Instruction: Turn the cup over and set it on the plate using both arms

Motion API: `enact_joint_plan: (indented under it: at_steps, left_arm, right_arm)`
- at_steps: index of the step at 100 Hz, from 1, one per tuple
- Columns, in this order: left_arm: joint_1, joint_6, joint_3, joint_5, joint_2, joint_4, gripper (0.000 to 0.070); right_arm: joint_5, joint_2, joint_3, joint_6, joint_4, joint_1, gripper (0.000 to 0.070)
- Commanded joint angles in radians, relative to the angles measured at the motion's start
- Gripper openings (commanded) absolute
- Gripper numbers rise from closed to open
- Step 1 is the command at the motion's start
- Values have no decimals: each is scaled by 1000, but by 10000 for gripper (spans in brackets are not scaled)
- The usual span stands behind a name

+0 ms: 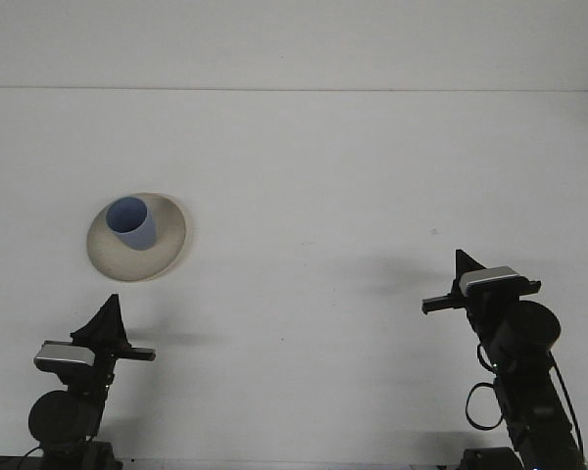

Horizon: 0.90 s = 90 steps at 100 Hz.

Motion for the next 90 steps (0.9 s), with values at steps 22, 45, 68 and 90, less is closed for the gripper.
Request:
enact_joint_plan:
  at_steps: [22, 45, 68, 90]
  left_arm:
    - [-1, -5, -20, 0, -2, 15, 12]
    - [-1, -5, -20, 0, -2, 15, 12]
    - [-1, -5, -20, 0, -2, 15, 12]
    - [-1, -5, -20, 0, -2, 15, 12]
  right_arm:
    - [3, 5, 7, 13, 13, 0, 1]
    - [3, 5, 7, 13, 14, 0, 1]
    - [3, -42, 5, 13, 16, 2, 1]
    - [4, -173, -40, 13, 16, 0, 1]
